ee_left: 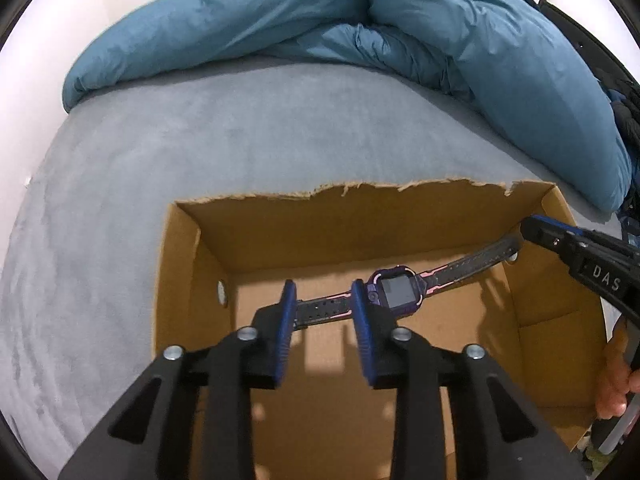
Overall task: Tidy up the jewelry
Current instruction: 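Open the left tool to drop the watch and withdraw from the box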
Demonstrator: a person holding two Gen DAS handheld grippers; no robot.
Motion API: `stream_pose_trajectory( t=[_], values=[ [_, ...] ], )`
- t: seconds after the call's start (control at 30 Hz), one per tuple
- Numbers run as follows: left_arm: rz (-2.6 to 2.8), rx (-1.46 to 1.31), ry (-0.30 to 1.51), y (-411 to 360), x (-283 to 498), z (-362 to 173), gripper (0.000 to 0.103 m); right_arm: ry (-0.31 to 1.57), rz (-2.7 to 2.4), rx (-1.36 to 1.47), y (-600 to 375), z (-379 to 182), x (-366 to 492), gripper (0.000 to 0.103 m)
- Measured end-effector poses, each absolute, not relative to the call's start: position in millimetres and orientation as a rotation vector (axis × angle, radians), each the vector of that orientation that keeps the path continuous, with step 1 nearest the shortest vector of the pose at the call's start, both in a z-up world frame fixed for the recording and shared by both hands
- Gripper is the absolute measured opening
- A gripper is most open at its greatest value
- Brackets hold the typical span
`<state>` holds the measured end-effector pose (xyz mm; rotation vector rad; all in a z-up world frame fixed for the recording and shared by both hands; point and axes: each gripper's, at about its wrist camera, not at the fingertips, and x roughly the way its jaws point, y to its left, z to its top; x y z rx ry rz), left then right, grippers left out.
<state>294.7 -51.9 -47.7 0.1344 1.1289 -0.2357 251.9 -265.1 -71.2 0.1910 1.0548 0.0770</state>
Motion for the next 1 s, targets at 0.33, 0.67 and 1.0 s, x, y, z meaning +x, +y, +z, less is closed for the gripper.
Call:
stream_pose_trajectory(
  t=[0.33,0.67,1.0],
  values=[
    [-0.271,0.089,0.906,-27.3,241.2,21.6,0.035,0.926,0.057,0.25,-305.2,-18.4,211.6,0.026],
    [-0.293,0.057,0.709,14.1,155.7,63.5,0.04,0.776,0.051,0.156,-291.9,15.2,120.8,0.039],
    [-0.293,0.073,0.618,53.6,81.4,54.1,0.053,0.678,0.075,0.126,-270.8,7.4,31.7,0.04]
  ],
)
